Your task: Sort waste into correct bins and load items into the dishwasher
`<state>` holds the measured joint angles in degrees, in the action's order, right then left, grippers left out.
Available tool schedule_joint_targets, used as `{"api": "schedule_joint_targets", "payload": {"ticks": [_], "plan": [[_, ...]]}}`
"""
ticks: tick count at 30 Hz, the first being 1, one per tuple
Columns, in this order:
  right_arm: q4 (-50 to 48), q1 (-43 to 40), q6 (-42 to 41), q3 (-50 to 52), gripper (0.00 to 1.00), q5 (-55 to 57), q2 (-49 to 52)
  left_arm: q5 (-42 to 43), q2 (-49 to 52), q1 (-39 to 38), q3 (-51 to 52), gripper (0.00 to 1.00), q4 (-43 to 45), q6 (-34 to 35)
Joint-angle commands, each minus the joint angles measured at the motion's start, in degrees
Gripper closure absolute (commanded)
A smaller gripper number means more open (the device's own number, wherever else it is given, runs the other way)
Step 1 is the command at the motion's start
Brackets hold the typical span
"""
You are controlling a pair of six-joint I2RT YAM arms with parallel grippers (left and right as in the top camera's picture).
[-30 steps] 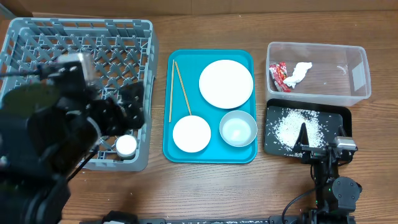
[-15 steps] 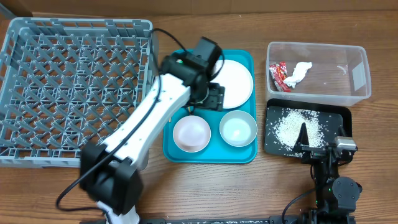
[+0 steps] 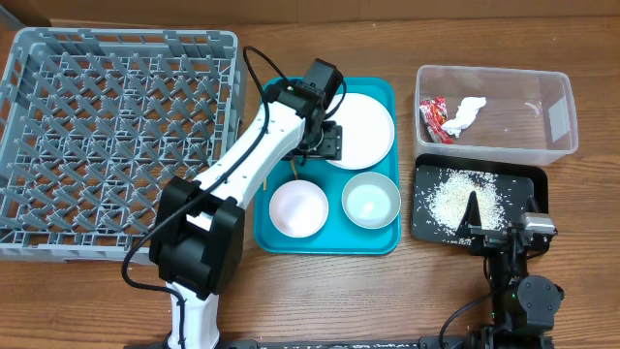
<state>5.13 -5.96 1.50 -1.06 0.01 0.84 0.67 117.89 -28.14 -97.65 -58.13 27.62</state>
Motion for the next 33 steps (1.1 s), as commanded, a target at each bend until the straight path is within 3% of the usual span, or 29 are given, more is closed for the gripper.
{"api": "schedule_joint_targets", "payload": {"ticks": [1, 6, 10, 12, 18, 26, 27, 28, 29, 33], "plan": [[-0.42, -0.13, 0.04, 0.61, 0.00, 0.13, -0.68, -7.02, -0.22, 3.17, -0.76, 0.21, 0.02, 3.96], [-0.42, -0.13, 0.04, 0.61, 0.00, 0.15, -0.68, -5.09, 0.83, 7.13, -0.74, 0.27, 1.99, 4.72], [-0.42, -0.13, 0.04, 0.61, 0.00, 0.13, -0.68, -2.84, 4.22, 8.35, -0.74, 0.39, 3.45, 5.55], [-0.42, -0.13, 0.04, 0.61, 0.00, 0.13, -0.68, 1.79, 6.08, 8.35, -0.74, 0.49, 5.16, 2.78], [-0.42, -0.13, 0.04, 0.61, 0.00, 0.13, -0.68, 1.27, 8.61, 8.24, -0.74, 0.62, 6.27, 3.43], [-0.44, -0.13, 0.04, 0.61, 0.00, 0.13, -0.68, -0.17, 11.91, 8.26, -0.74, 0.65, 5.73, 3.67], [-0.44, -0.13, 0.04, 0.61, 0.00, 0.13, -0.68, 0.50, 12.90, 8.17, -0.74, 0.74, 5.25, 3.45], [-0.42, -0.13, 0.04, 0.61, 0.00, 0.13, -0.68, 0.90, 13.03, 8.13, -0.74, 0.91, 5.05, 3.15], [-0.44, -0.13, 0.04, 0.61, 0.00, 0.13, -0.68, 0.87, 13.16, 8.15, -0.74, 0.96, 4.81, 3.19], [-0.44, -0.13, 0.04, 0.61, 0.00, 0.13, -0.68, 1.05, 11.76, 8.33, -1.79, 0.96, 3.45, 2.97]]}}
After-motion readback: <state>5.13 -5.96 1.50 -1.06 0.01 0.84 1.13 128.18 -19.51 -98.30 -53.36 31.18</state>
